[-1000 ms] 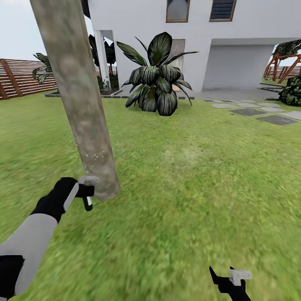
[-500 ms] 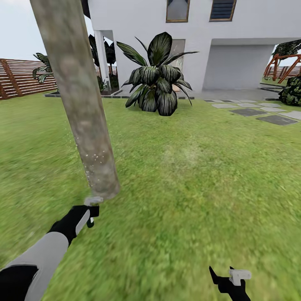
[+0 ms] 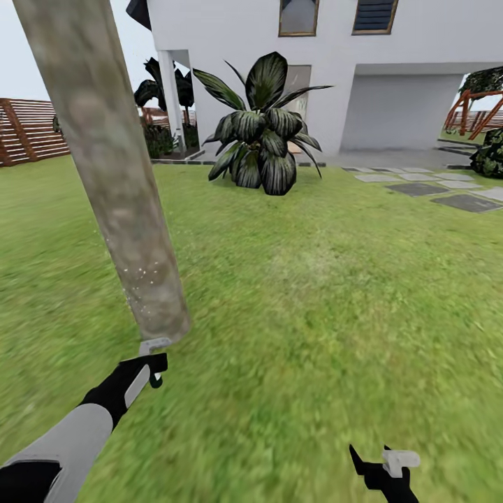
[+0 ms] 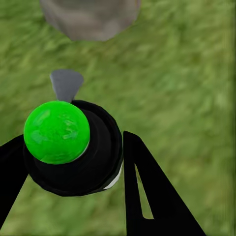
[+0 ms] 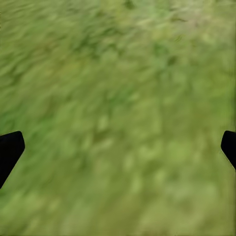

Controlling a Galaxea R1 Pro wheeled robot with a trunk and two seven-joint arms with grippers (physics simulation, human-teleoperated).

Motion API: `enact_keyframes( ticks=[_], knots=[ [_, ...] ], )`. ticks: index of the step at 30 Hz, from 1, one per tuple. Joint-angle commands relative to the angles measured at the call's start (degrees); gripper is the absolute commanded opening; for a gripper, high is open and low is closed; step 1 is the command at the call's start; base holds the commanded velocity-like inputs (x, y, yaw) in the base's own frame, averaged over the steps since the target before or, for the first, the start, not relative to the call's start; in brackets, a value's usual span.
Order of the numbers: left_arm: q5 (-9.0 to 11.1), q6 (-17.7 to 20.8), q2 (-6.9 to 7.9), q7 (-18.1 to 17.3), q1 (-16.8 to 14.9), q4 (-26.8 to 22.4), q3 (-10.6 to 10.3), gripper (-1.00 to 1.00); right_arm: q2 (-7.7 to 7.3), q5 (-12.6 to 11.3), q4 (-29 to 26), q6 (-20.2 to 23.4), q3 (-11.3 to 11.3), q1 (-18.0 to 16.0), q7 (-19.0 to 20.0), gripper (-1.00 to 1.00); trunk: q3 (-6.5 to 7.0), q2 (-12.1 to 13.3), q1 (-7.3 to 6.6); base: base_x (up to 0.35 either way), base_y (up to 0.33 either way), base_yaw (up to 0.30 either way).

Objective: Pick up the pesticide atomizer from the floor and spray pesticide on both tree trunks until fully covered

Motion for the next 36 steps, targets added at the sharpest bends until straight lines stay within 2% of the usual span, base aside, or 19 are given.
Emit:
enact_keyframes(
  ticks=[1, 10, 15, 26, 36],
  knots=[
    [0.0, 0.0, 0.11, 0.0, 0.1, 0.0, 0.0, -1.0, 0.0, 0.0, 0.0, 0.0, 0.0, 0.0, 0.0, 1.0, 0.0, 0.0, 0.0, 0.213, -0.208, 0.24],
    [0.0, 0.0, 0.52, 0.0, 0.1, 0.0, 0.0, -1.0, 0.0, 0.0, 0.1, 0.0, 0.0, 0.0, 0.0, 1.0, 0.0, 0.0, 0.0, 0.168, -0.234, 0.269],
    [0.0, 0.0, 0.53, 1.1, 0.1, 0.0, 0.0, -1.0, 0.0, 0.0, 0.1, 0.0, 0.0, 0.0, 0.0, 1.0, 0.0, 0.0, 0.0, 0.121, -0.254, 0.034],
    [0.0, 0.0, 0.44, 1.2, 0.1, 0.0, -0.1, -1.0, 0.0, 0.0, 0.1, 0.0, 0.0, 0.0, 0.0, 1.0, 0.0, 0.0, 0.0, 0.003, -0.277, 0.012],
    [0.0, 0.0, 0.44, 1.2, 0.1, 0.0, -0.1, -1.0, 0.43, 0.0, 0.1, 0.0, 0.0, 0.0, 0.0, 1.0, 0.0, 0.0, 0.0, 0.0, -0.277, 0.237]
  ],
)
